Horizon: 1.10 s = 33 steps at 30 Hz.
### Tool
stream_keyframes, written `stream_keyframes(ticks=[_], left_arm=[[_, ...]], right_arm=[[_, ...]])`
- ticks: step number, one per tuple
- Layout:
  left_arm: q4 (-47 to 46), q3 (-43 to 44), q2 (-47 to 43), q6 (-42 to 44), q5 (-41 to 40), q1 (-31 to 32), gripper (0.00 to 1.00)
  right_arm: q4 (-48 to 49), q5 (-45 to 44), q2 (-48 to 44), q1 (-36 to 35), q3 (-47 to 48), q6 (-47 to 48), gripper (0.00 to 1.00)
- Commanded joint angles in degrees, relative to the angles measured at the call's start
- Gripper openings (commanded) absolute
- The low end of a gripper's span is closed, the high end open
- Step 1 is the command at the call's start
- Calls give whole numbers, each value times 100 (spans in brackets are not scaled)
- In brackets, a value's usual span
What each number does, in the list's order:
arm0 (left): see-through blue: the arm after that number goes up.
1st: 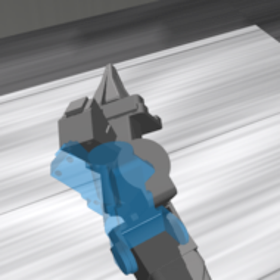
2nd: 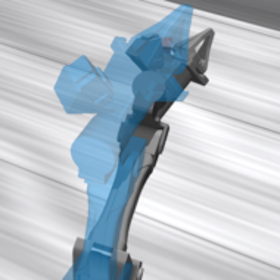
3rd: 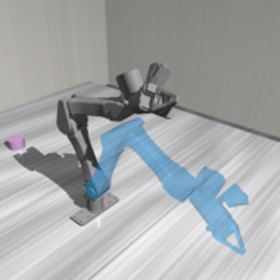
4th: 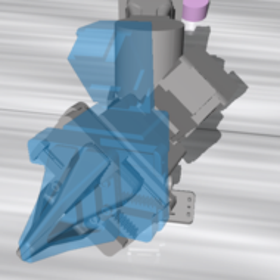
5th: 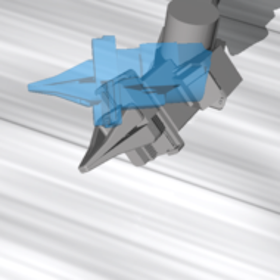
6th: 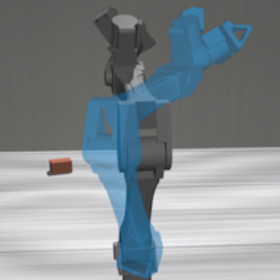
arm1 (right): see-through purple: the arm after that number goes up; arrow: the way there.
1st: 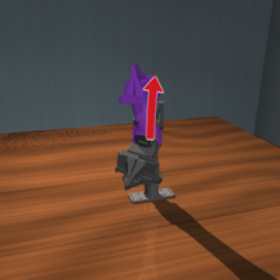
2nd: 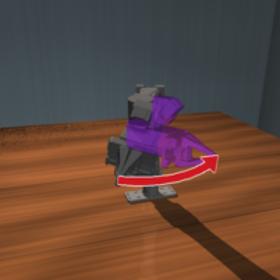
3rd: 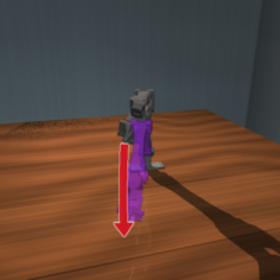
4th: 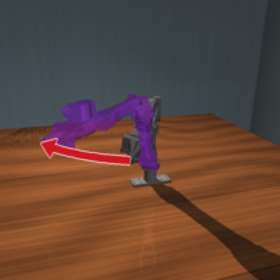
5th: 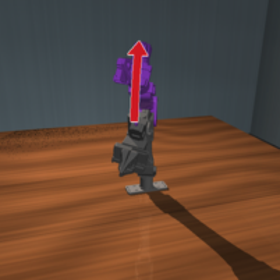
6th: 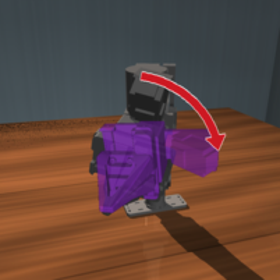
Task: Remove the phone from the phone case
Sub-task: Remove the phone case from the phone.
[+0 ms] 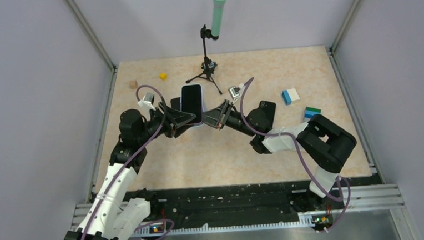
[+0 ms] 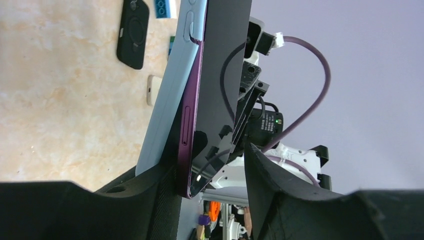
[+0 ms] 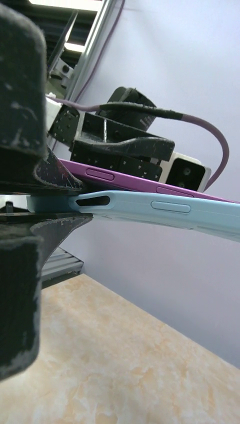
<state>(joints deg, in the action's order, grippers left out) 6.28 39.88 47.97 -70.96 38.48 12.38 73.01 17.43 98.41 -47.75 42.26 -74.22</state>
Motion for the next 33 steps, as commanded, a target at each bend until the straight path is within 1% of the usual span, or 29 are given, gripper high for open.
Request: stream_keyframes(ticks=[1, 4, 7, 9, 12, 14, 15, 21, 26, 28, 31, 33], left_arm=[[-880, -351, -162, -448, -80, 45, 48], [-1262, -423, -216, -467, -136, 45, 44], [-1424, -420, -226, -433, -163, 45, 38], [-1470, -432, -244, -455, -203, 45, 32], [-1534, -454, -339, -538, -311, 45, 18], [-1533, -449, -423, -527, -405, 45, 5], [-1527, -441, -466, -495, -458, 45, 0], [-1157, -210, -609, -195, -455, 46, 0], [-1045, 128, -675, -85, 8, 45, 0], [-683, 277, -741, 29, 99, 45, 0], [-71, 513, -893, 211, 31, 45, 0], [161, 557, -952, 248, 55, 45, 0]], right_arm=[[1700, 299, -197, -65, 644, -364, 0], [1730, 386, -224, -62, 678, -488, 0], [1709, 434, -279, -59, 672, -528, 0], [1609, 429, -331, -59, 642, -491, 0], [1452, 396, -419, -40, 573, -372, 0], [1297, 350, -474, -3, 520, -289, 0], [1249, 322, -494, 21, 494, -246, 0], [873, 24, -596, 177, 362, -190, 0], [492, -575, -639, 363, 168, 1, 0], [292, -852, -658, 437, 112, 110, 0], [-222, -1262, -733, 568, 107, 300, 0], [-390, -1438, -775, 672, 107, 368, 0]])
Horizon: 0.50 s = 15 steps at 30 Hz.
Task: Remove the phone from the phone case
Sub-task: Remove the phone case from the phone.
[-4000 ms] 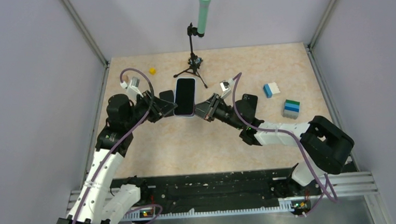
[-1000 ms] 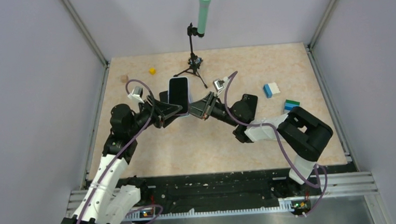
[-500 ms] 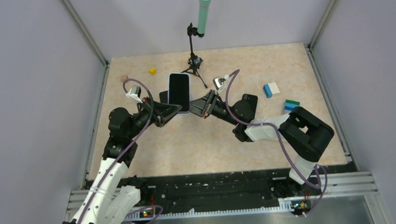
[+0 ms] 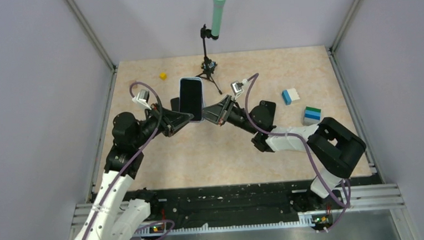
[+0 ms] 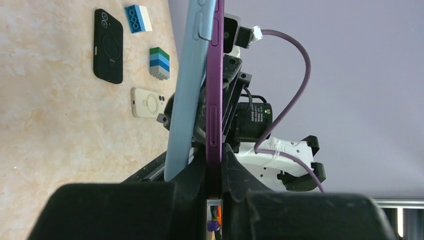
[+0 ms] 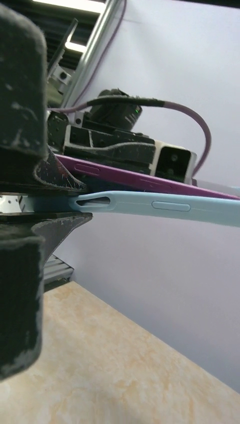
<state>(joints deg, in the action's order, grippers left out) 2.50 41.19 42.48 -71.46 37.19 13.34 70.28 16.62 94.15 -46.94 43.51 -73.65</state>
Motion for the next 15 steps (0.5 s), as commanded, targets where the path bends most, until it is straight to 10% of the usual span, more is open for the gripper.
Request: stream_keyframes(ticks=[1, 15], left_arm=[[614, 433, -415, 293, 225, -51, 0], [1421, 689, -284, 967, -30, -49, 0]], right_arm=[[-132, -1423, -363, 647, -25, 316, 0], [-819, -1190, -437, 1046, 70, 998, 0]])
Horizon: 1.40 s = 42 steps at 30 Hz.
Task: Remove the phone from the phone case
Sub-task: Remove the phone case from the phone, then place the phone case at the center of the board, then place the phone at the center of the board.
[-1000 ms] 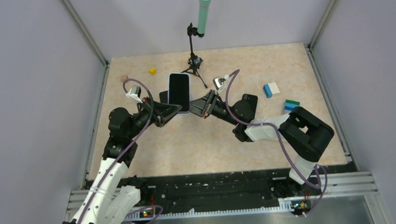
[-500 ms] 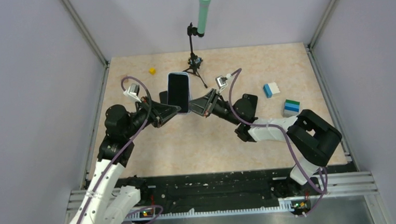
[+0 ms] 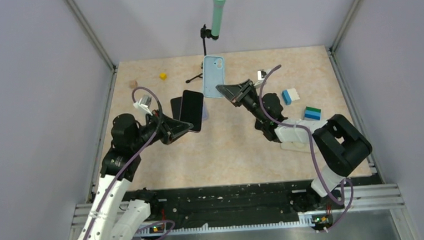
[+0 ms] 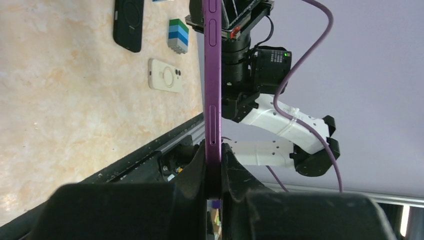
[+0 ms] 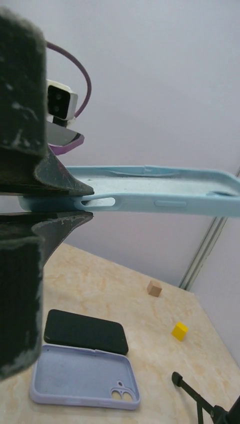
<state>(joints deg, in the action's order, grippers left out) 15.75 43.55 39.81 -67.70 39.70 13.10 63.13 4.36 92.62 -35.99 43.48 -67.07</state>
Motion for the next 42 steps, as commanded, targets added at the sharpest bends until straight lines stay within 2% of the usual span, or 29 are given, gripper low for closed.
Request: stream_keyframes(ticks=[1, 6, 9, 11, 13, 15, 22, 26, 31, 36, 42], left_arm=[[288, 497, -5, 802, -504, -22, 0], [1174, 439, 168, 1724, -1750, -27, 0], [1465, 117, 237, 1857, -2521, -27, 0], [1417, -239, 190, 1951, -2956, -27, 0], [1359, -608, 120, 1923, -3459, -27, 0], [1139, -935, 118, 1940, -3638, -27, 0], [177, -1670, 601, 1973, -2461, -28, 0], [-225, -1918, 936, 1991, -1859, -27, 0], [-1314, -2436, 1297, 1615, -1137, -27, 0], [-1246, -2682, 1212, 1379, -1342, -27, 0], [-1151, -3243, 516, 536, -2195, -21, 0]], right_arm=[[-252, 57, -299, -49, 17, 366, 0], [-1069, 197, -450, -156, -219, 581, 0], [-2465, 215, -468, -334, 78, 934, 0], [-3247, 268, -347, -506, 390, 1217, 0], [-3565, 360, -148, -668, 590, 1322, 0], [-3792, 357, 96, -896, 809, 1368, 0], [-4523, -153, 517, -1440, 971, 1117, 0], [-4893, -157, 714, -1481, 986, 1091, 0], [-4922, -240, 820, -1503, 891, 1074, 0], [-5047, -484, 854, -1501, 817, 987, 0], [-5014, -887, 846, -1499, 710, 817, 0]])
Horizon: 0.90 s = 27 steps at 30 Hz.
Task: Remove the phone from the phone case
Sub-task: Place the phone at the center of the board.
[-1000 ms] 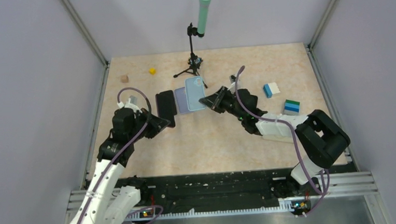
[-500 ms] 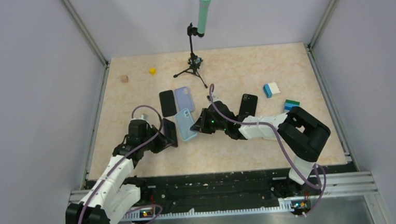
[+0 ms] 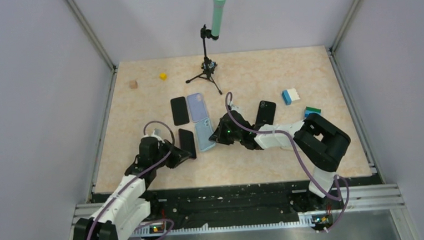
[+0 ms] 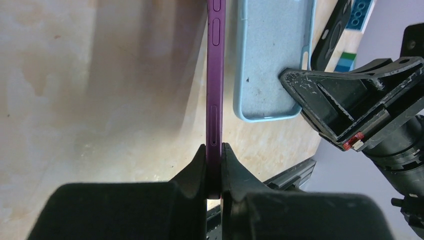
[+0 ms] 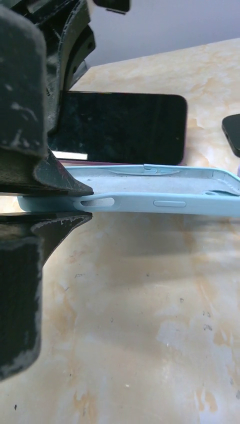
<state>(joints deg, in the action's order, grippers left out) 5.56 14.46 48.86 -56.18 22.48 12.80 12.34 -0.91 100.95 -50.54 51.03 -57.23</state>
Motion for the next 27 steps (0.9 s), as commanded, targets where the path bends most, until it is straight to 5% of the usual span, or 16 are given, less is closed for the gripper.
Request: stream_keyframes(ticks=[1, 6, 11, 22, 27], left_arm=[[-81, -374, -481, -673, -564, 9, 0], [-276, -463, -554, -664, -734, 4, 0], [-365, -195, 144, -551, -331, 3, 0], [-498, 71, 1230, -80, 209, 3, 0], [291, 229, 1091, 190, -128, 3, 4]], right_arm=[[94, -381, 13, -43, -67, -173, 0], [-21, 50, 228, -43, 216, 38, 0], [-169, 335, 303, -44, 397, 206, 16], [-429, 440, 309, -48, 622, 381, 24], [-673, 247, 165, -51, 621, 574, 45]])
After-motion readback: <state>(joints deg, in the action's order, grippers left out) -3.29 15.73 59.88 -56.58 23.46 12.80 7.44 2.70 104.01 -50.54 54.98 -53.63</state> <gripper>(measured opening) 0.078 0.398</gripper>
